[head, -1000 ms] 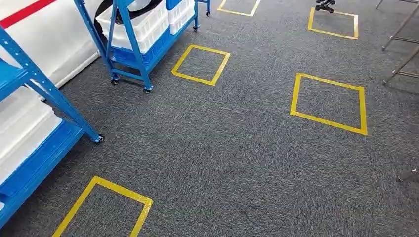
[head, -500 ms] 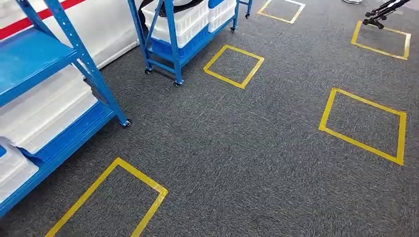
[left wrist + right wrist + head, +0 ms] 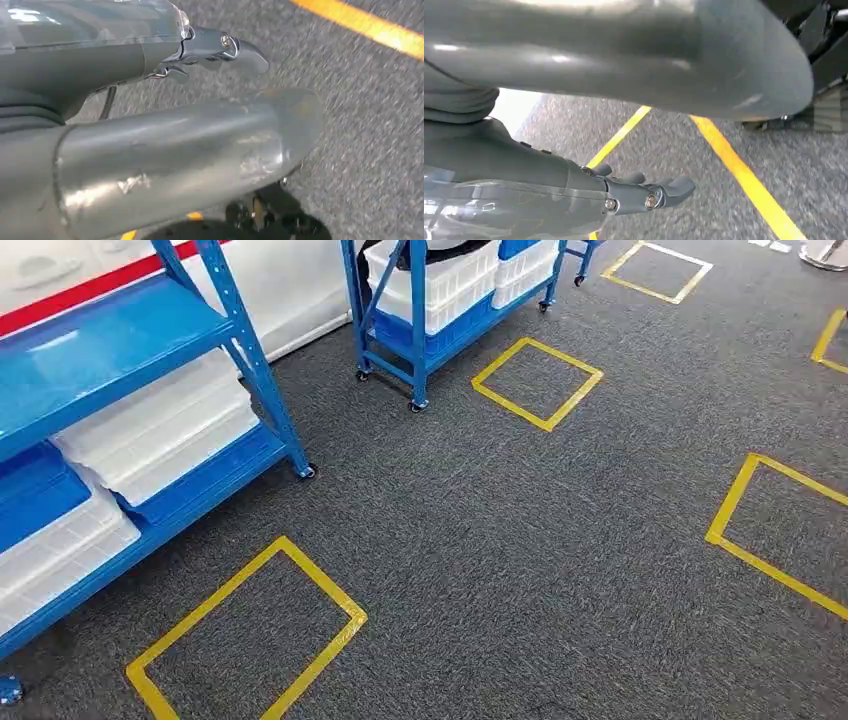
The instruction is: Take the parts from the cabinet and place them on the table.
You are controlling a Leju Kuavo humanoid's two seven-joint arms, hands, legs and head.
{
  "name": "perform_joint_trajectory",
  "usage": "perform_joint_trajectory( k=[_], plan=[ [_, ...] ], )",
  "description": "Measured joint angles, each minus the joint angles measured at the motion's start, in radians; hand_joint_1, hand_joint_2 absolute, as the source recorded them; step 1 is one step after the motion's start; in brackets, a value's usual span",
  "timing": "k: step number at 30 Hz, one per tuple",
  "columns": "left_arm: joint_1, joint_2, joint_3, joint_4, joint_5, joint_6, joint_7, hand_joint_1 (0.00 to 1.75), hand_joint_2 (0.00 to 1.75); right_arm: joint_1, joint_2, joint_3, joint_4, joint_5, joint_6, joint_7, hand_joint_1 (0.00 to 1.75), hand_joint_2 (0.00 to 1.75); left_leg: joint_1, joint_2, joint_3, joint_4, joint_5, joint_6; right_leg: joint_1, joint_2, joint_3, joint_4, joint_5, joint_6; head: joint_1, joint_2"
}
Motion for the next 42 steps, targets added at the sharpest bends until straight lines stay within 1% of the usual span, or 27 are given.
perform_joint_trajectory(
  k=[2, 4, 6, 7, 9, 10, 11, 14, 15, 17, 18, 20, 22, 24, 25, 26, 30, 31, 32, 33, 35, 36, 37, 39, 40, 41, 42],
  plan=[
    [-0.002, -0.002, 0.000, 0.000, 0.000, 0.000, 0.001, 0.00, 0.00, 0.003, -0.002, 0.000, 0.000, 0.001, 0.000, 0.000, 0.00, 0.00, -0.002, 0.099, -0.031, 0.070, -0.053, -0.001, 0.008, -0.025, 0.003, -0.006, 0.004, -0.012, 0.000, 0.000],
    [-0.009, 0.000, 0.000, 0.000, 0.001, 0.000, 0.001, 0.00, 0.00, 0.009, -0.007, -0.001, 0.000, 0.002, 0.000, 0.000, 0.00, 0.00, -0.001, 0.123, -0.104, 0.230, -0.136, -0.005, 0.017, -0.061, 0.002, -0.006, 0.002, -0.022, 0.000, 0.000],
    [-0.006, 0.000, 0.000, 0.000, 0.004, -0.001, 0.001, 0.00, 0.00, 0.008, -0.017, -0.002, 0.001, 0.005, 0.000, 0.000, 0.00, 0.00, -0.002, 0.126, -0.131, 0.304, -0.152, -0.007, 0.022, -0.089, -0.002, -0.003, 0.000, -0.024, 0.000, 0.000],
    [-0.003, 0.000, 0.000, 0.000, 0.004, -0.002, 0.001, 0.00, 0.00, 0.007, -0.019, -0.003, 0.001, 0.007, 0.000, 0.000, 0.00, 0.00, -0.002, 0.129, -0.110, 0.273, -0.128, -0.006, 0.023, -0.101, -0.002, -0.001, 0.000, -0.024, 0.000, 0.000],
    [-0.002, 0.000, 0.000, 0.000, 0.004, -0.003, 0.001, 0.00, 0.00, 0.004, -0.022, -0.006, 0.001, 0.009, 0.000, 0.000, 0.00, 0.00, -0.004, 0.150, -0.015, 0.111, -0.053, 0.002, 0.025, -0.126, -0.001, 0.003, -0.004, -0.022, 0.000, 0.000],
    [-0.004, 0.000, 0.000, 0.000, 0.003, -0.003, 0.001, 0.00, 0.00, 0.004, -0.022, -0.006, 0.001, 0.010, 0.000, 0.000, 0.00, 0.00, -0.009, 0.191, 0.033, 0.032, -0.033, 0.011, 0.026, -0.138, 0.002, 0.006, -0.006, -0.019, 0.000, 0.000],
    [-0.008, 0.001, 0.000, 0.000, 0.003, -0.003, 0.001, 0.00, 0.00, 0.004, -0.022, -0.006, 0.002, 0.011, 0.000, 0.000, 0.00, 0.00, -0.019, 0.223, 0.039, 0.011, -0.045, 0.022, 0.033, -0.149, 0.002, 0.011, -0.011, -0.012, 0.000, 0.000],
    [-0.003, 0.002, 0.000, 0.000, -0.002, -0.002, 0.000, 0.00, 0.00, -0.004, -0.022, -0.007, 0.002, 0.013, 0.000, 0.000, 0.00, 0.00, -0.024, 0.187, 0.031, 0.009, -0.037, 0.031, 0.026, -0.175, 0.009, 0.005, -0.010, 0.001, 0.000, 0.000],
    [-0.001, 0.002, 0.000, 0.000, -0.003, -0.002, 0.000, 0.00, 0.00, -0.008, -0.022, -0.007, 0.002, 0.015, 0.000, 0.000, 0.00, 0.00, -0.017, 0.174, 0.036, -0.007, -0.028, 0.041, 0.030, -0.180, 0.015, 0.002, -0.011, 0.008, 0.000, 0.000],
    [-0.002, 0.001, 0.000, 0.000, -0.003, -0.003, 0.000, 0.00, 0.00, -0.003, -0.021, -0.007, 0.002, 0.016, -0.001, -0.002, 0.00, 0.00, -0.008, 0.157, 0.043, -0.018, -0.012, 0.051, 0.021, -0.084, -0.005, 0.049, -0.053, 0.018, 0.000, 0.000],
    [-0.006, 0.001, 0.000, 0.000, -0.003, -0.003, -0.001, 0.00, 0.00, -0.001, -0.018, -0.007, 0.003, 0.017, -0.001, -0.002, 0.00, 0.00, -0.008, 0.147, 0.038, -0.018, -0.009, 0.055, 0.018, -0.059, -0.036, 0.114, -0.095, 0.020, 0.000, 0.000],
    [-0.008, 0.001, 0.000, 0.000, -0.003, -0.003, -0.002, 0.00, 0.00, 0.002, -0.009, -0.008, 0.002, 0.018, -0.003, -0.001, 0.00, 0.00, -0.009, 0.123, 0.032, -0.017, -0.007, 0.057, 0.014, -0.045, -0.110, 0.267, -0.157, 0.025, 0.000, 0.000],
    [-0.005, 0.001, 0.000, 0.000, -0.004, -0.003, -0.002, 0.00, 0.00, 0.003, -0.005, -0.008, 0.002, 0.018, -0.003, -0.002, 0.00, 0.00, -0.008, 0.095, 0.032, -0.015, -0.005, 0.053, 0.008, -0.044, -0.122, 0.277, -0.124, 0.029, 0.000, 0.000],
    [-0.005, 0.001, 0.000, 0.000, -0.004, -0.003, -0.002, 0.00, 0.00, 0.004, -0.005, -0.008, 0.002, 0.018, -0.006, -0.002, 0.00, 0.00, -0.005, 0.067, 0.032, -0.007, -0.008, 0.047, -0.001, -0.032, -0.061, 0.138, -0.031, 0.033, 0.000, 0.000],
    [-0.005, 0.000, 0.000, 0.000, -0.004, -0.003, -0.003, 0.00, 0.00, 0.006, -0.005, -0.008, 0.002, 0.018, -0.007, -0.002, 0.00, 0.00, -0.003, 0.055, 0.030, -0.001, -0.012, 0.041, -0.007, 0.000, -0.021, 0.049, 0.012, 0.035, 0.000, 0.000],
    [-0.007, 0.000, 0.000, 0.000, -0.004, -0.003, -0.004, 0.00, 0.00, 0.008, -0.005, -0.008, 0.002, 0.019, -0.008, -0.002, 0.00, 0.00, -0.007, 0.045, 0.022, 0.007, -0.014, 0.030, -0.006, 0.046, -0.012, 0.024, -0.006, 0.037, 0.000, 0.000],
    [0.000, 0.000, 0.000, 0.000, -0.004, -0.005, -0.006, 0.00, 0.00, 0.002, -0.005, -0.009, 0.002, 0.020, -0.016, -0.003, 0.00, 0.00, 0.000, 0.008, 0.010, -0.001, -0.007, 0.000, 0.004, 0.002, -0.011, 0.018, 0.002, 0.015, 0.000, 0.000],
    [0.001, -0.001, 0.000, 0.000, -0.004, -0.006, -0.008, 0.00, 0.00, 0.001, -0.005, -0.010, 0.002, 0.021, -0.016, -0.003, 0.00, 0.00, 0.003, 0.031, 0.011, 0.009, -0.014, -0.001, -0.003, -0.014, -0.009, 0.007, 0.009, 0.004, 0.000, 0.000],
    [0.002, -0.002, 0.000, 0.000, -0.004, -0.006, -0.010, 0.00, 0.00, 0.003, -0.007, -0.011, 0.002, 0.021, -0.016, -0.004, 0.00, 0.00, 0.000, 0.085, -0.003, 0.040, -0.039, -0.002, 0.000, -0.024, -0.007, 0.004, 0.010, -0.002, 0.000, 0.000],
    [-0.001, -0.002, 0.000, 0.000, -0.004, -0.006, -0.012, 0.00, 0.00, 0.005, -0.008, -0.012, 0.002, 0.021, -0.016, -0.006, 0.00, 0.00, 0.000, 0.114, -0.035, 0.106, -0.082, -0.003, 0.004, -0.038, -0.008, 0.004, 0.009, -0.010, 0.000, 0.000],
    [-0.006, -0.002, 0.000, 0.000, -0.004, -0.005, -0.016, 0.00, 0.00, 0.011, -0.015, -0.014, 0.002, 0.021, -0.014, -0.006, 0.00, 0.00, 0.001, 0.127, -0.111, 0.270, -0.161, -0.007, 0.011, -0.069, -0.011, 0.005, 0.008, -0.014, 0.000, 0.000],
    [-0.006, -0.002, 0.000, 0.000, -0.004, -0.005, -0.018, 0.00, 0.00, 0.011, -0.020, -0.014, 0.003, 0.021, -0.013, -0.006, 0.00, 0.00, 0.000, 0.128, -0.132, 0.321, -0.172, -0.007, 0.014, -0.084, -0.011, 0.006, 0.007, -0.015, 0.000, 0.000],
    [-0.003, -0.002, 0.000, 0.000, -0.004, -0.005, -0.018, 0.00, 0.00, 0.011, -0.022, -0.015, 0.003, 0.021, -0.013, -0.006, 0.00, 0.00, 0.000, 0.130, -0.126, 0.318, -0.159, -0.006, 0.016, -0.097, -0.011, 0.006, 0.007, -0.015, 0.000, 0.000],
    [0.001, -0.003, 0.000, 0.000, -0.004, -0.005, -0.019, 0.00, 0.00, 0.008, -0.023, -0.015, 0.002, 0.021, -0.013, -0.006, 0.00, 0.00, 0.000, 0.140, -0.055, 0.192, -0.088, -0.001, 0.018, -0.119, -0.007, 0.008, 0.003, -0.015, 0.000, 0.000],
    [0.000, -0.003, 0.000, 0.000, -0.003, -0.005, -0.019, 0.00, 0.00, 0.008, -0.023, -0.015, 0.003, 0.021, -0.012, -0.006, 0.00, 0.00, -0.003, 0.166, -0.001, 0.095, -0.048, 0.006, 0.019, -0.131, -0.003, 0.008, 0.001, -0.012, 0.000, 0.000],
    [-0.003, -0.003, 0.000, 0.000, -0.003, -0.005, -0.020, 0.00, 0.00, 0.008, -0.023, -0.015, 0.003, 0.021, -0.012, -0.006, 0.00, 0.00, -0.010, 0.220, 0.040, 0.021, -0.036, 0.017, 0.020, -0.143, 0.001, 0.008, -0.001, -0.009, 0.000, 0.000],
    [-0.007, -0.003, 0.000, 0.000, -0.003, -0.005, -0.020, 0.00, 0.00, 0.008, -0.023, -0.015, 0.003, 0.021, -0.012, -0.006, 0.00, 0.00, -0.016, 0.220, 0.039, 0.009, -0.037, 0.022, 0.026, -0.153, 0.002, 0.012, -0.006, -0.001, 0.000, 0.000]
  ],
)
